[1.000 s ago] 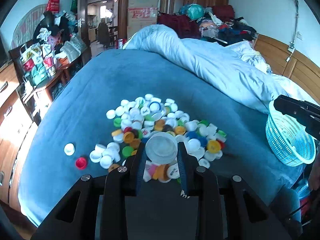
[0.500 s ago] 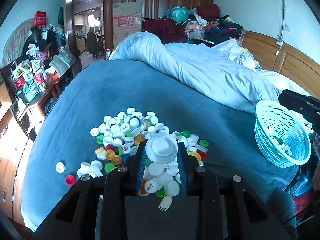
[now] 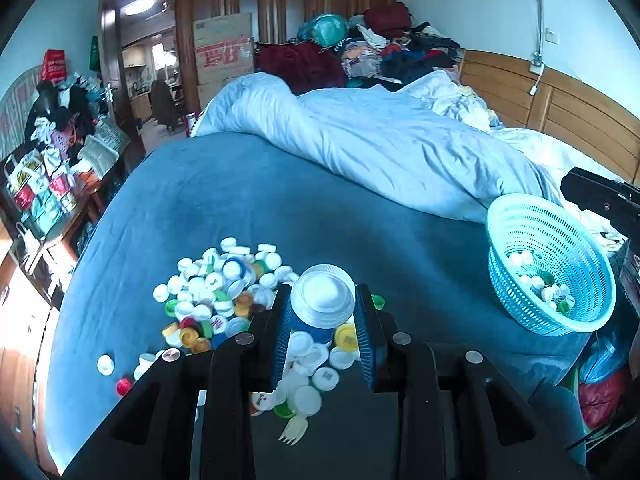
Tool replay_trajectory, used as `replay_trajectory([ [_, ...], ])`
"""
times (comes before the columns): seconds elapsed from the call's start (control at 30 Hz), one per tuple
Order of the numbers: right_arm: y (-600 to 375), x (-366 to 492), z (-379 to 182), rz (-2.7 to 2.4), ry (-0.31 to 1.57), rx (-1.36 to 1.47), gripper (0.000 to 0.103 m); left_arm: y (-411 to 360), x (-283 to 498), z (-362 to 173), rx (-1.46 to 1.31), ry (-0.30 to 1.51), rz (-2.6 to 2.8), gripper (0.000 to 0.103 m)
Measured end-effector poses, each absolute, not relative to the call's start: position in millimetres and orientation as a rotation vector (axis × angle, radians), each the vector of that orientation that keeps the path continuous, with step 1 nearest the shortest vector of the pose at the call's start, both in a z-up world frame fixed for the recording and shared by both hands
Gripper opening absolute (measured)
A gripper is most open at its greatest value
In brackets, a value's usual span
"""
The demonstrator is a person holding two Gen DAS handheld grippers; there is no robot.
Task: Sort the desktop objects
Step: 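Carry both caps over the blue basket and open both grippers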
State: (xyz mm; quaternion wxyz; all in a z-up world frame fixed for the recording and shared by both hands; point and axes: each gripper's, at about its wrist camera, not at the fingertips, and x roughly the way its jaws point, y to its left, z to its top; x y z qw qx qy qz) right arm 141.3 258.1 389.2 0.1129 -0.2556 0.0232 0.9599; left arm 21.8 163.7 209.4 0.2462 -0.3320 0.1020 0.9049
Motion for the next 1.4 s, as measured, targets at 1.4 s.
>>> replay_trajectory([
  [1.4,453,252,354,2.407,0.300,-0.851,0.032,436,73,235,-0.821,0.480,2.056,0.026],
])
